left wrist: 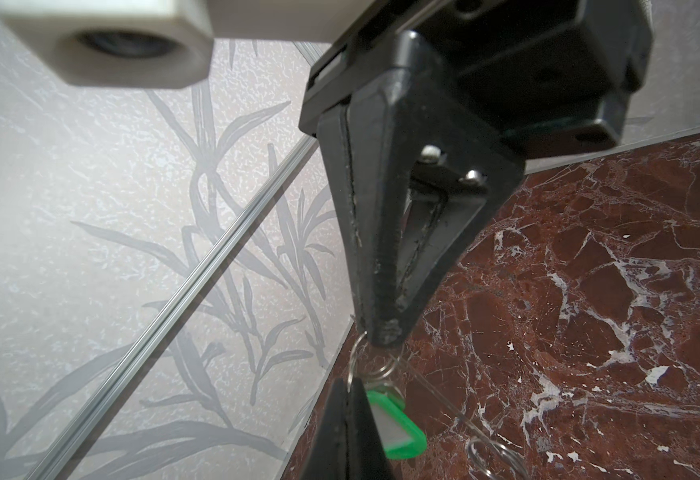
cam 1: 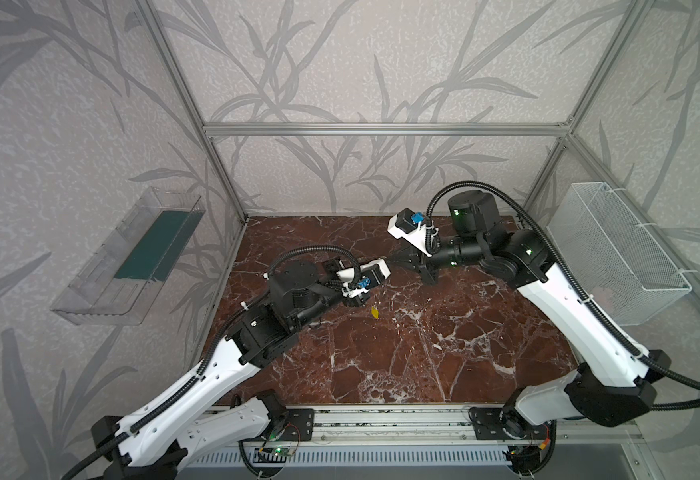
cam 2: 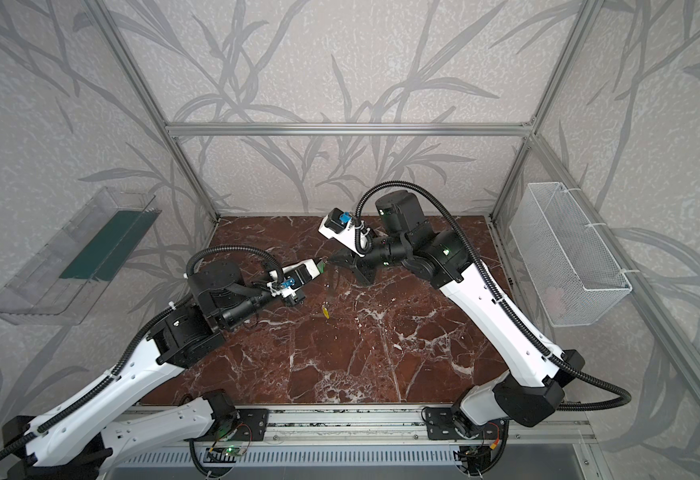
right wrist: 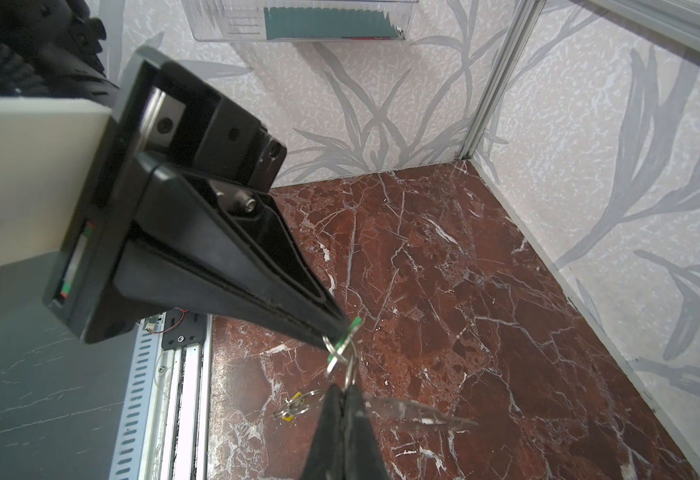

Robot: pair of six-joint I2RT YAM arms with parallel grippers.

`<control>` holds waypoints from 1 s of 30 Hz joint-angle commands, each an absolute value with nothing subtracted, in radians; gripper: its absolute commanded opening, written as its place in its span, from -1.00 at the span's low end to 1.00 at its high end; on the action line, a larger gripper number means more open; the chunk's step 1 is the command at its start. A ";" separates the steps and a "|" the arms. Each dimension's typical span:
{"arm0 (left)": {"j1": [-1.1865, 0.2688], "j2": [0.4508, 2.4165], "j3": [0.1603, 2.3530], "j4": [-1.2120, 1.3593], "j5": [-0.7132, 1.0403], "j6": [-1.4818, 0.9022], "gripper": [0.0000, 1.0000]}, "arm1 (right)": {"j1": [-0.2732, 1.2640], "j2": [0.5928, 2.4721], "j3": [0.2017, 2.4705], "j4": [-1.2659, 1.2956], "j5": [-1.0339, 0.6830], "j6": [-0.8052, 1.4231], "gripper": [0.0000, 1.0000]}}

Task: Put the keys on the keyring

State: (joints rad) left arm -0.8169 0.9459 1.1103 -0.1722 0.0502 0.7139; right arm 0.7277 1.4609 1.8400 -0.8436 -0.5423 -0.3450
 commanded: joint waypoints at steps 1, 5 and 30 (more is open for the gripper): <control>-0.813 0.924 1.117 -0.074 0.004 0.788 -1.00 | 0.741 1.471 1.878 -0.905 -0.607 -0.344 -1.00; -0.816 0.919 1.078 -0.009 0.003 0.851 -1.00 | 0.741 1.481 1.892 -0.920 -0.622 -0.344 -1.00; -0.820 0.896 1.055 0.066 -0.009 1.009 -1.00 | 0.747 1.516 1.921 -0.957 -0.635 -0.350 -1.00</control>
